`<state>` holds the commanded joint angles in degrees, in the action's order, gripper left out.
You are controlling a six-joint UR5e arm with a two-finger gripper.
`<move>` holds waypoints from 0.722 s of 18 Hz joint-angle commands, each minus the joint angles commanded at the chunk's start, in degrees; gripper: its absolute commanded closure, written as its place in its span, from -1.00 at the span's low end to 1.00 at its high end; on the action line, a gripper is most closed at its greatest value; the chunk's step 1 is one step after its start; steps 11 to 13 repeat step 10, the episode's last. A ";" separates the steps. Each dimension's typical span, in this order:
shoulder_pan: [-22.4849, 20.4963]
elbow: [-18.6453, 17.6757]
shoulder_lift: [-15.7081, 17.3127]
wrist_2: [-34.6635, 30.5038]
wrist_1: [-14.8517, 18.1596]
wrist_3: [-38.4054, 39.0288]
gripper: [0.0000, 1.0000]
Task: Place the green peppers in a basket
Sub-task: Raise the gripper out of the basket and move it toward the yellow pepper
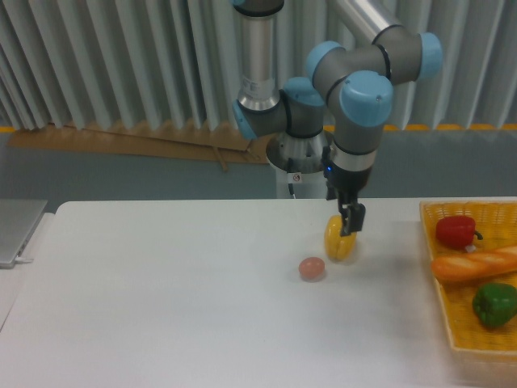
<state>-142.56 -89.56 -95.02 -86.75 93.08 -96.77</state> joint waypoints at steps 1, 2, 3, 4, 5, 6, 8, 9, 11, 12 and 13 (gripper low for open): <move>0.00 -0.18 0.70 -0.09 0.26 0.00 -1.00; 0.00 -0.35 1.23 -0.18 0.61 0.00 -1.00; 0.00 -0.36 1.50 -0.18 0.62 0.09 -1.00; 0.00 -0.27 1.67 -0.18 0.35 0.09 -1.00; 0.00 -0.27 2.02 -0.09 0.00 0.00 -1.00; 0.00 -0.18 2.29 0.00 -0.26 0.00 -1.00; 0.00 0.26 2.20 -0.09 -1.14 0.00 -1.00; 0.00 -0.09 2.38 -0.26 -1.58 0.26 -1.00; 0.00 -0.09 2.29 -0.70 -1.84 0.35 -1.00; 0.00 -0.09 2.29 -0.70 -1.84 0.35 -1.00; 0.00 -0.09 2.29 -0.70 -1.84 0.35 -1.00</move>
